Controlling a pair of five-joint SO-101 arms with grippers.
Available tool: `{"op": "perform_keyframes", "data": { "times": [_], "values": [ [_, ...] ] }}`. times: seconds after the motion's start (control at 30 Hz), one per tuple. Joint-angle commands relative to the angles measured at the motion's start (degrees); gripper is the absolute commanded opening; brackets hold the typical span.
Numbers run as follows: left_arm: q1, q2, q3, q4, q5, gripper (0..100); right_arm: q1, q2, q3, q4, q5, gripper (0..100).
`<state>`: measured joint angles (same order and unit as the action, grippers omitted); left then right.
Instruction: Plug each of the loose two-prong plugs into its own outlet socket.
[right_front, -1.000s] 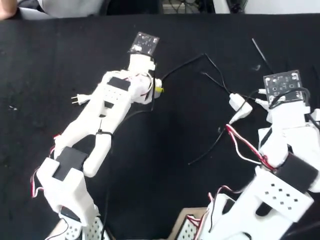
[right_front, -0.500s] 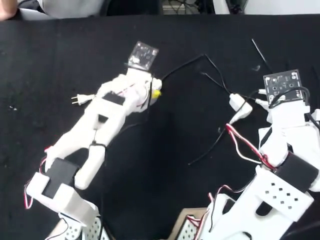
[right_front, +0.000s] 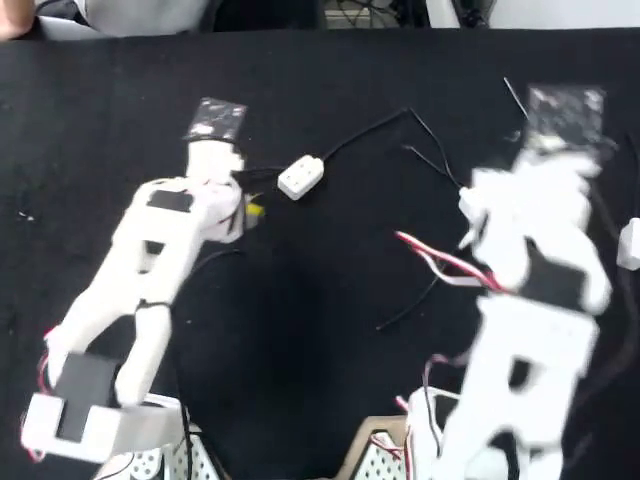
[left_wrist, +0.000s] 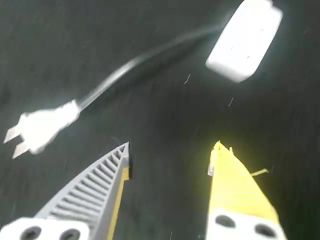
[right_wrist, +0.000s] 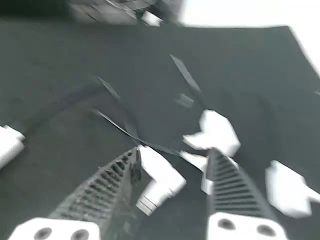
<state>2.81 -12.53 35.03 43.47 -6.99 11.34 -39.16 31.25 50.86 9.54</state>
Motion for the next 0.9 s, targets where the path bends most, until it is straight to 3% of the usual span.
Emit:
{"op": "perform_keyframes", "data": {
  "times": [0.0,0.23,0.37,0.53,0.87],
  "values": [
    [-2.7,-8.1,4.2,2.5,-0.3,26,-8.7,13.8,-1.6,-18.5,-4.8,15.9],
    [-9.0,-21.5,18.4,2.4,-6.6,26,-14.8,43.9,-11.5,-50.2,-6.2,15.5],
    [-12.8,-27.8,23.4,2.3,-6.7,26,-15.1,52.6,-19.3,-46.9,-8.3,15.5],
    [-11.6,-33.6,26.2,2.3,-6.3,26,-17.8,56.9,-24.7,-41.7,-21.6,15.5],
    [-7.3,-37.5,30.3,2.3,-4.1,26,-20.0,69.0,-33.1,-41.6,-11.9,15.1]
  ]
}}
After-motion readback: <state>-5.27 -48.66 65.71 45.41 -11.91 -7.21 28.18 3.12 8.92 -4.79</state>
